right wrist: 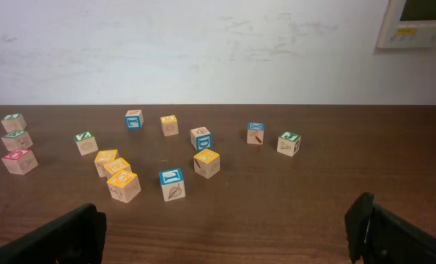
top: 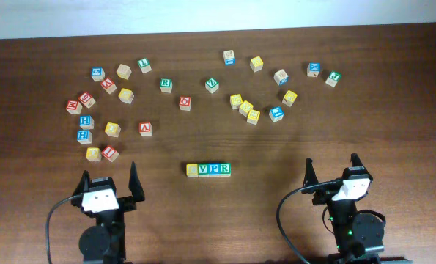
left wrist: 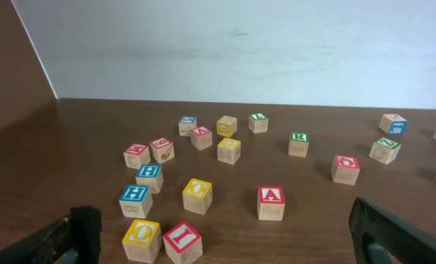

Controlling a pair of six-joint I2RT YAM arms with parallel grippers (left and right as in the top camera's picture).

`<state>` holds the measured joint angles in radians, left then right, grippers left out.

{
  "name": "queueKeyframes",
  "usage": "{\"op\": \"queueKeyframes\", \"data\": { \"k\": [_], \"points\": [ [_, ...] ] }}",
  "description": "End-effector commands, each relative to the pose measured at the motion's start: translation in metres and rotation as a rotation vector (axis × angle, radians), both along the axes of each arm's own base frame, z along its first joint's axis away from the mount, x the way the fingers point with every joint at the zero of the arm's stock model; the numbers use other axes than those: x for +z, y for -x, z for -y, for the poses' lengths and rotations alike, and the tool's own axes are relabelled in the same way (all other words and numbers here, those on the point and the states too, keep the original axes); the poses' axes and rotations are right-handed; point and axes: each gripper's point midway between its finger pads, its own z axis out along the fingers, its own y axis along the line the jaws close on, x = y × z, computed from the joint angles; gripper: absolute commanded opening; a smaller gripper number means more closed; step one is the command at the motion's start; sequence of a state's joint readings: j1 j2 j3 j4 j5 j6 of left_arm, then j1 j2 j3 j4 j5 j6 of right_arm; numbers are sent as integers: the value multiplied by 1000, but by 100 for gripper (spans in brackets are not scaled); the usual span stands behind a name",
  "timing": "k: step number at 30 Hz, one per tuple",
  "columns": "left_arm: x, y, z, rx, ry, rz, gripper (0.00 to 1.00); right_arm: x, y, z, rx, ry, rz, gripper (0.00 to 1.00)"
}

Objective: Spell out CVPR

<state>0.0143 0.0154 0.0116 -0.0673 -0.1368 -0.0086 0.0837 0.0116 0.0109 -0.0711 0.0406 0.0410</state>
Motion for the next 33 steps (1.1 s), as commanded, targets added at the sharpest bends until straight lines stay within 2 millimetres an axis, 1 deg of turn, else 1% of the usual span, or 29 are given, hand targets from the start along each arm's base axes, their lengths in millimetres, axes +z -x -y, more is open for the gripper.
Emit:
{"op": "queueKeyframes", "data": {
  "k": [1, 5, 7, 33],
  "points": [
    [0, 1, -5, 30, 49, 14, 99, -3, 0, 2, -8, 8, -5, 98],
    [-1, 1, -1, 3, -5, 1, 99, -3, 0, 2, -8, 8, -5, 98],
    [0, 0, 3, -18, -3, 2, 99, -3, 0, 2, -8, 8, -5, 98],
    [0, 0, 3, -18, -3, 2, 99, -3, 0, 2, -8, 8, -5, 98]
  ]
}}
